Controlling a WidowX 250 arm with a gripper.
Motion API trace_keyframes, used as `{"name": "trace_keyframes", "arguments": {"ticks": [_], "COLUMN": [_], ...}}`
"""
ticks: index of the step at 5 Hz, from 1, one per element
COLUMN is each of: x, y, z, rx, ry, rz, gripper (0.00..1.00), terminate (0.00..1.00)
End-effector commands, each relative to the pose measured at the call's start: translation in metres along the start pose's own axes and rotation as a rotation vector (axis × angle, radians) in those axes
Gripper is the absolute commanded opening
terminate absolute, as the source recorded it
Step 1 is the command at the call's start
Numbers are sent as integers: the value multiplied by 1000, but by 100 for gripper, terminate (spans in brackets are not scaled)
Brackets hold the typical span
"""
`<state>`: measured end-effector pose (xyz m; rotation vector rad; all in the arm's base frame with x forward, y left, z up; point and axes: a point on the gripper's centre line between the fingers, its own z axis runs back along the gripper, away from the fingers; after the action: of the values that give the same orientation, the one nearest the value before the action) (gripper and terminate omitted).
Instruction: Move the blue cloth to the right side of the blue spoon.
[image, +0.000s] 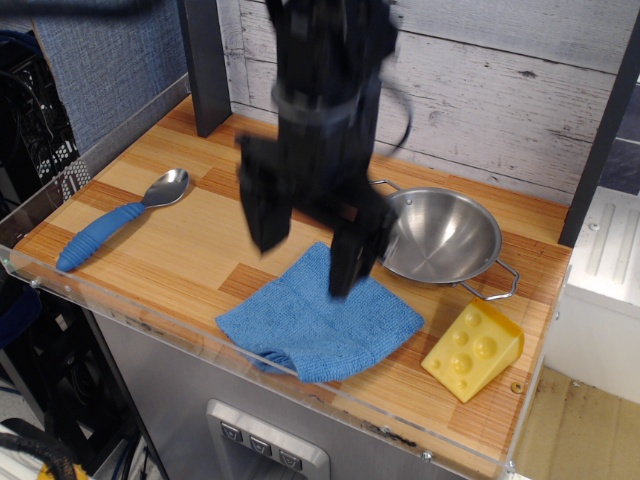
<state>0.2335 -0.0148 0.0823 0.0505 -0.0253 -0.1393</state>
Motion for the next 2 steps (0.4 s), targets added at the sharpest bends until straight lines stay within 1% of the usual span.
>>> {"name": "trace_keyframes", "arguments": {"ticks": [1,2], "x": [27,32], "y": [11,5], "z": [-31,-45], "rx": [-58,-73], "ry": [-44,-58], "rz": [-4,-25], "gripper": [100,100], "terminate": [0,0]}}
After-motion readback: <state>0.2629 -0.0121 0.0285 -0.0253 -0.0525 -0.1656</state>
